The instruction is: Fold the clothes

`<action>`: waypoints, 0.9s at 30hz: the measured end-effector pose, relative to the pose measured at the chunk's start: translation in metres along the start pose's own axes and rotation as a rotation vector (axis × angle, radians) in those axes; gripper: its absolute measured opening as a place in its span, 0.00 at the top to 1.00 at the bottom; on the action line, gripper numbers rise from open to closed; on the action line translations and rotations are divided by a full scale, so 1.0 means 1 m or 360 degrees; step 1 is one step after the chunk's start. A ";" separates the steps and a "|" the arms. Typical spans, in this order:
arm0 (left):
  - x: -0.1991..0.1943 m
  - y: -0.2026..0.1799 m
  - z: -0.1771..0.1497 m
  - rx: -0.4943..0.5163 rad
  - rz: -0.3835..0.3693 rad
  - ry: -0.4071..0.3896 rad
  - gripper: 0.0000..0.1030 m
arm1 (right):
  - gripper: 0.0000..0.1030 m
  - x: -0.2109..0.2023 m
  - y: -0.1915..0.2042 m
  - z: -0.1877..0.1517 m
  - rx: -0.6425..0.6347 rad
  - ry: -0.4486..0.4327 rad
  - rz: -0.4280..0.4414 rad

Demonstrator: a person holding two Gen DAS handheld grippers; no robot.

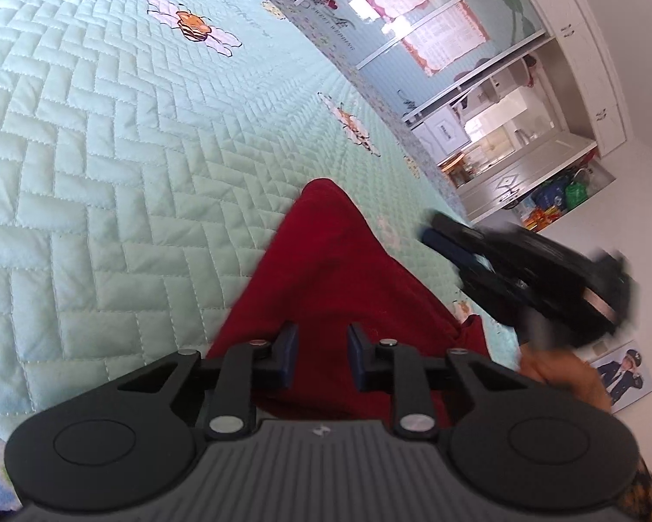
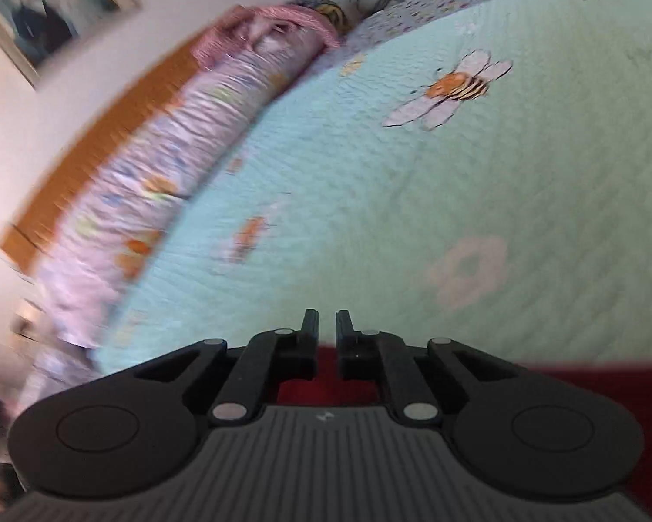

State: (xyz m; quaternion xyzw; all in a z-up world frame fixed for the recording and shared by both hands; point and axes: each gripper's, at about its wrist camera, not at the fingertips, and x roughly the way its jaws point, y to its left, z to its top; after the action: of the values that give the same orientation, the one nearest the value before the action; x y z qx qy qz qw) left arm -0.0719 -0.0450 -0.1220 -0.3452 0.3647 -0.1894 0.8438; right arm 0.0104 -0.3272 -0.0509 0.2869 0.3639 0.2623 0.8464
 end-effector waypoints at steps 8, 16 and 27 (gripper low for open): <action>0.002 -0.030 0.006 0.0080 0.0189 0.0060 0.58 | 0.89 -0.079 -0.071 -0.052 0.0277 -0.0170 -0.0245; -0.005 -0.110 -0.025 0.0396 0.0117 -0.0009 0.43 | 0.59 -0.155 -0.058 -0.074 0.0319 -0.0310 0.0102; 0.061 -0.134 -0.078 0.0641 0.0124 0.0319 0.37 | 0.51 -0.224 -0.103 -0.132 0.0563 -0.0463 -0.0055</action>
State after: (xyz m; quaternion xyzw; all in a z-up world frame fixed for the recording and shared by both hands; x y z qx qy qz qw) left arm -0.0984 -0.2072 -0.0935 -0.1350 0.4146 -0.2589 0.8619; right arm -0.2007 -0.5066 -0.0918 0.4594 0.2833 0.1358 0.8308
